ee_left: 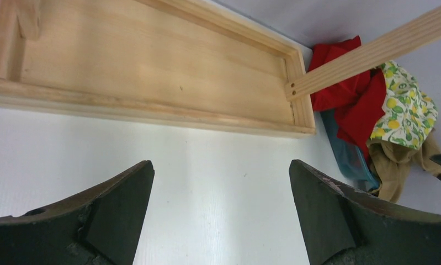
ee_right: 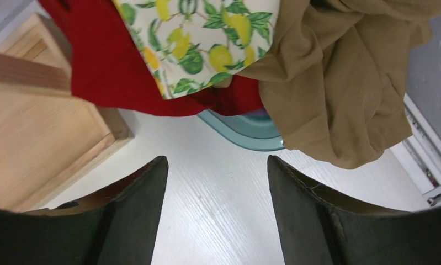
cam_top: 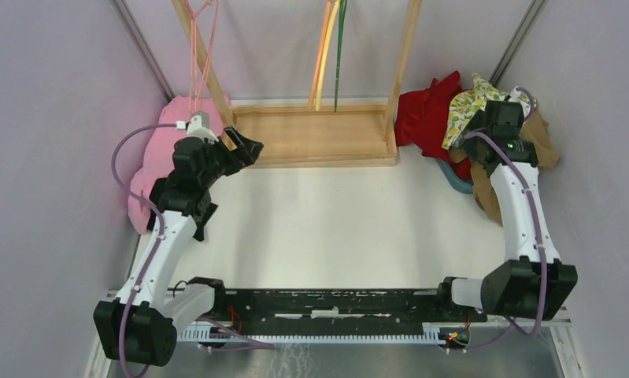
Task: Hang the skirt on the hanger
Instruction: Pick up the skirt from the bin.
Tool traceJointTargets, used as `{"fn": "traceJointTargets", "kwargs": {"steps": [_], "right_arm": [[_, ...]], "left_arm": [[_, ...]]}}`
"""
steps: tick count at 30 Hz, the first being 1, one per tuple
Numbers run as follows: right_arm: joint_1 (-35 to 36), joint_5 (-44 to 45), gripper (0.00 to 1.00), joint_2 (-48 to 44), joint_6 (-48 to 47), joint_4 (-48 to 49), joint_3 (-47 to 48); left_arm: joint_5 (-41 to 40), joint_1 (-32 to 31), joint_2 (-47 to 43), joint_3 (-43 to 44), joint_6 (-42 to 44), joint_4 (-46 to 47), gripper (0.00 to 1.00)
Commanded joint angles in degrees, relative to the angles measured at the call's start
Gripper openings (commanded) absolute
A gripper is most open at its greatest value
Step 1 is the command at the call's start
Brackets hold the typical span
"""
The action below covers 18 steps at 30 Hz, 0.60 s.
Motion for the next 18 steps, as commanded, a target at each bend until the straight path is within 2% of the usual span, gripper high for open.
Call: {"fn": "traceJointTargets", "kwargs": {"steps": [1,4,12,18], "right_arm": [[-4.4,-2.3,0.68,4.9,5.4,4.0,3.2],[-6.0,-6.8,0.64,7.7,8.7,8.9,1.4],[-6.4,-9.8,0.72,11.9,15.0,19.1,-2.3],[-6.4,-10.2,0.76,15.7,15.6,20.1,-0.3]], "left_arm": [[5.1,-0.5,-2.2,-2.2,-2.8,1.2,0.99],[5.5,-1.3,-1.2,-3.3,-4.8,1.0,0.99],[1.7,-6.0,1.2,-3.3,-4.8,0.8,0.99],[-0.7,-8.3,1.3,-2.9,-3.7,0.8,0.99]]}}
